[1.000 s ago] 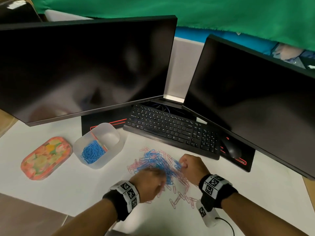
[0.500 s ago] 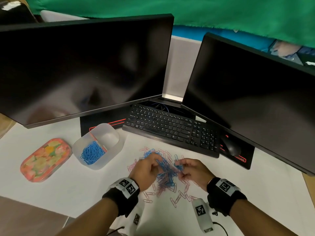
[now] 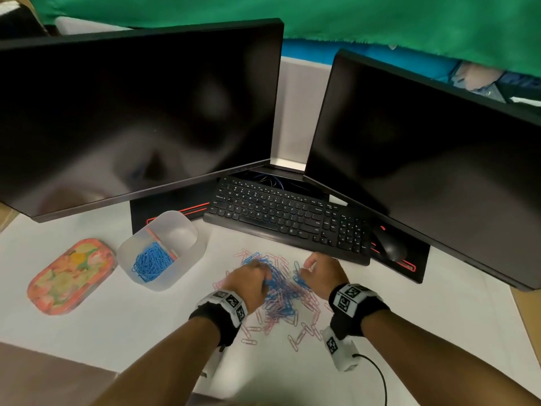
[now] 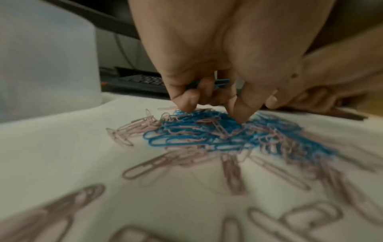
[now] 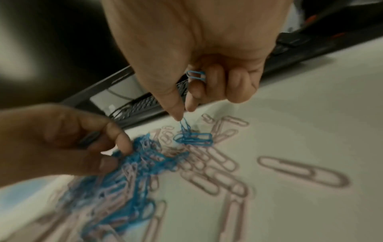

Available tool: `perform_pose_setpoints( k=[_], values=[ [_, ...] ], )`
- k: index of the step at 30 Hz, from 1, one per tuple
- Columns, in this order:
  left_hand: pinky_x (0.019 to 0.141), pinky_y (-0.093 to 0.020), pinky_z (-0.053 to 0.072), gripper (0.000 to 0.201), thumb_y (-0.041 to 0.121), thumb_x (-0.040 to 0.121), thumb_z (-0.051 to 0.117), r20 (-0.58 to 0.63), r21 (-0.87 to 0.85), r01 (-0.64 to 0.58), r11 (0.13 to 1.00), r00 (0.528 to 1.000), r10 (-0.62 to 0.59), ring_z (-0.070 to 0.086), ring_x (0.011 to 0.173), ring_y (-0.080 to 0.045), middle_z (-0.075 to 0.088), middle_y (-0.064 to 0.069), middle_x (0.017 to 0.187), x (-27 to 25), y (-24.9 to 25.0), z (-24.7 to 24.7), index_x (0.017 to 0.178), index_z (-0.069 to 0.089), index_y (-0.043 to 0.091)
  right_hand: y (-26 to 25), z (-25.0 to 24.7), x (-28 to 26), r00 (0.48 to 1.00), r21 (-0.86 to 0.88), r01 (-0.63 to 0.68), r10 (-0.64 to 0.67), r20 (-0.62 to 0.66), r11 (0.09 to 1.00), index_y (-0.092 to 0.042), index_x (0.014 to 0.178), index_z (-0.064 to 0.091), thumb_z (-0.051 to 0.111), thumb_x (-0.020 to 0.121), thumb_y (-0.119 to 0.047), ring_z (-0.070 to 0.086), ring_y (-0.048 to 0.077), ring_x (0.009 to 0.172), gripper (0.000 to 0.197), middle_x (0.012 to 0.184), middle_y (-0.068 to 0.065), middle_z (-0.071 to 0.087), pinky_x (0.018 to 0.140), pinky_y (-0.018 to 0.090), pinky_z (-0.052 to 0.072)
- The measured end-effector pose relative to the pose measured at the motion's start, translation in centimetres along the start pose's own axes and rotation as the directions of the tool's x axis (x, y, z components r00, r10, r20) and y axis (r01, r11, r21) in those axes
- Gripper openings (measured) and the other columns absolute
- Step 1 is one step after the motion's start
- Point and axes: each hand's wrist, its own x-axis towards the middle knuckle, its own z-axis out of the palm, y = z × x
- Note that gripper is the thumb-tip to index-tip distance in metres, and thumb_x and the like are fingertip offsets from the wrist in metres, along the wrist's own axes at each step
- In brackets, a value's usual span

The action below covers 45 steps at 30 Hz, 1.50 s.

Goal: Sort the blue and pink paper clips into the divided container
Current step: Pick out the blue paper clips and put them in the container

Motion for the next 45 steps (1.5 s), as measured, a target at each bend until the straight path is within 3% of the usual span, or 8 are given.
perform_pose_setpoints(
  k=[8, 22, 26, 29, 35, 39, 42, 45],
  values=[
    [0.061, -0.026, 0.042, 0.016, 0.013, 0.083, 0.053, 0.024, 0.108, 0.007, 0.994, 1.0, -0.01, 0.053, 0.07, -0.017, 0.048, 0.005, 0.101, 0.0, 0.2, 0.1, 0.096, 0.054, 0.023, -1.6, 0.8, 0.4, 0.993, -0.237, 0.116, -0.115, 0.015, 0.965, -0.011, 0.089, 0.068, 0.058, 0.088, -0.017, 0.064, 0.026, 0.088, 0.012, 0.096, 0.008, 0.069, 0.073, 0.028, 0.052],
    [0.066, -0.02, 0.048, 0.015, 0.018, 0.081, 0.066, -0.067, -0.401, 0.186, 0.897, 0.971, -0.231, 0.064, 0.072, -0.012, 0.07, 0.006, 0.075, -0.2, -1.0, -1.2, 0.068, 0.062, 0.024, 0.3, -1.0, 0.0, 0.999, 0.444, -0.018, -0.004, 0.049, 0.896, -0.013, 0.08, 0.07, 0.066, 0.08, -0.005, 0.064, 0.011, 0.072, 0.009, 0.079, -0.002, 0.071, 0.068, 0.024, 0.05],
    [0.068, -0.025, 0.054, 0.021, 0.003, 0.085, 0.059, 0.018, -0.757, 0.262, 0.598, 0.924, -0.382, 0.065, 0.069, -0.013, 0.071, 0.001, 0.074, -0.2, -1.8, -2.0, 0.093, 0.065, 0.022, 0.5, -1.2, -0.4, 0.968, 0.802, -0.251, 0.126, 0.218, 0.542, -0.006, 0.089, 0.062, 0.048, 0.089, -0.001, 0.039, 0.013, 0.051, 0.015, 0.07, 0.007, 0.055, 0.047, 0.024, 0.029],
    [0.046, -0.021, 0.037, 0.031, -0.006, 0.086, 0.044, 0.148, -0.916, 0.287, 0.282, 0.892, -0.427, 0.045, 0.044, -0.01, 0.058, -0.005, 0.07, -0.6, -1.3, -3.1, 0.102, 0.066, 0.01, 0.6, -1.2, -0.4, 0.919, 0.883, -0.393, 0.144, 0.367, 0.257, -0.007, 0.086, 0.057, 0.037, 0.088, -0.004, 0.038, 0.017, 0.055, 0.02, 0.067, 0.006, 0.045, 0.05, 0.028, 0.027],
    [0.049, -0.023, 0.027, 0.024, 0.013, 0.082, 0.032, 0.287, -0.957, 0.25, -0.15, 0.9, -0.329, 0.031, 0.048, -0.014, 0.038, -0.001, 0.062, -1.8, -0.5, -4.8, 0.076, 0.055, 0.009, -1.2, -1.1, -0.7, 0.831, 0.833, -0.552, 0.122, 0.543, 0.051, -0.013, 0.074, 0.05, 0.037, 0.089, -0.018, 0.042, 0.021, 0.056, 0.021, 0.054, 0.001, 0.039, 0.066, 0.036, 0.043],
    [0.049, -0.025, 0.024, 0.033, 0.032, 0.094, 0.04, 0.324, -0.944, 0.284, -0.165, 0.888, -0.325, 0.032, 0.048, -0.013, 0.042, 0.0, 0.06, -3.4, -1.0, -6.2, 0.067, 0.05, 0.016, -4.4, -0.6, -1.4, 0.793, 0.737, -0.603, 0.133, 0.594, 0.304, -0.013, 0.075, 0.051, 0.045, 0.093, -0.023, 0.036, 0.016, 0.044, 0.022, 0.053, 0.0, 0.04, 0.046, 0.022, 0.032],
    [0.044, -0.021, 0.02, 0.029, 0.024, 0.097, 0.039, 0.247, -0.953, 0.297, 0.061, 0.877, -0.413, 0.03, 0.045, -0.012, 0.042, -0.001, 0.06, -5.1, -2.7, -7.9, 0.071, 0.048, 0.016, -8.2, 0.4, -2.1, 0.828, 0.586, -0.426, 0.036, 0.56, 0.689, -0.01, 0.081, 0.056, 0.051, 0.091, -0.013, 0.032, 0.013, 0.042, 0.012, 0.056, 0.002, 0.045, 0.04, 0.018, 0.023],
    [0.044, -0.021, 0.023, 0.026, 0.019, 0.096, 0.04, 0.134, -0.932, 0.284, 0.226, 0.847, -0.514, 0.034, 0.046, -0.014, 0.045, -0.003, 0.061, -6.8, -5.0, -10.3, 0.074, 0.051, 0.013, -13.1, 1.6, -2.7, 0.814, 0.482, -0.248, -0.089, 0.573, 0.841, -0.005, 0.091, 0.057, 0.053, 0.09, -0.008, 0.037, 0.013, 0.039, 0.005, 0.06, 0.006, 0.05, 0.038, 0.018, 0.026]
  ],
)
